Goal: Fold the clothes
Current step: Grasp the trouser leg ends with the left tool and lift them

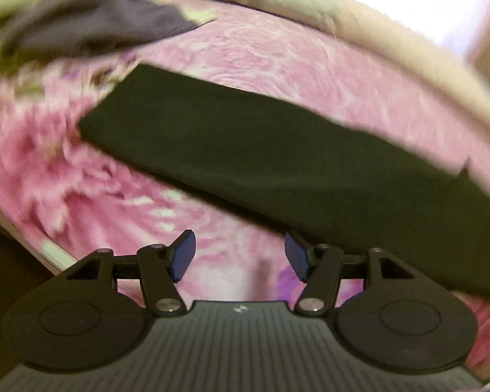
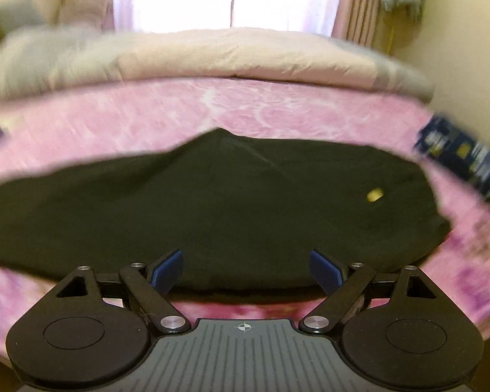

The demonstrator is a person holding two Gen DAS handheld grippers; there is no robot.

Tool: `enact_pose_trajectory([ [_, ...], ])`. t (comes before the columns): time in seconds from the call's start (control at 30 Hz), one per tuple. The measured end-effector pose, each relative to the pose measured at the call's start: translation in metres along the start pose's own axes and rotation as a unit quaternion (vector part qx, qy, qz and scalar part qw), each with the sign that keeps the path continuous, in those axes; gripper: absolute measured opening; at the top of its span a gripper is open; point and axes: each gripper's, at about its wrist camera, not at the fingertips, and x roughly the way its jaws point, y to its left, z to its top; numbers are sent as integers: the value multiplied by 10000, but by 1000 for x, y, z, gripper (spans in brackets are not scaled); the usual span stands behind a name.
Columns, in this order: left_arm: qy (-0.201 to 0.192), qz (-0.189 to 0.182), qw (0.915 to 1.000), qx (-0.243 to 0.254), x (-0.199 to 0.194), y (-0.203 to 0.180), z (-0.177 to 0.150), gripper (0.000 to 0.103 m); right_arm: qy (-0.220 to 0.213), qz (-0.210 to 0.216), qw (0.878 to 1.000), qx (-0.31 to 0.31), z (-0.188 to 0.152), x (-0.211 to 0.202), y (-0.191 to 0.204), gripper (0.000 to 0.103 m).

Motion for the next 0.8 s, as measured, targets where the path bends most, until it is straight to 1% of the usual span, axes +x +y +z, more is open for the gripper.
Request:
enact_pose_trajectory([
  [0.03, -20, -197, 9989, -420, 1, 12, 3, 57, -26, 389, 9981, 482, -1, 0, -13, 87],
  [0.07, -44, -391, 9957, -841, 3, 25, 6, 57, -23, 719, 9931, 930, -2, 0, -25, 87],
  [0.13, -96, -638, 9849, -1604, 7, 48, 9, 57, 71, 1333, 9726, 1903, -6, 6, -51, 87],
  [0.17, -163, -729, 9766, -2018, 10, 61, 9, 57, 136, 1460, 9639, 2223, -8, 9, -60, 87],
  [0.2, -234, -809, 9687, -2337, 13, 71, 9, 57, 200, 1558, 9552, 2510, -9, 12, -69, 87],
  [0.23, -309, -892, 9598, -2645, 16, 80, 9, 57, 235, 1584, 9498, 2689, -10, 15, -75, 87],
  [0.27, -366, -949, 9510, -2921, 19, 88, 8, 56, 246, 1565, 9472, 2787, -11, 17, -79, 87],
  [0.3, -420, -1001, 9415, -3190, 23, 95, 7, 55, 246, 1515, 9467, 2833, -11, 18, -83, 87],
  [0.4, -662, -1175, 9252, -3547, 31, 104, 5, 55, 266, 1390, 9469, 2888, -10, 23, -88, 87],
  [0.5, -836, -1231, 9210, -3601, 40, 102, 7, 52, 297, 1330, 9454, 2962, -12, 27, -90, 87],
  [0.67, -1080, -1195, 9231, -3493, 49, 96, 6, 52, 363, 1247, 9434, 3051, -16, 35, -94, 87],
  [0.8, -1267, -1197, 9214, -3474, 53, 92, 5, 54, 400, 1207, 9422, 3099, -19, 38, -97, 87],
])
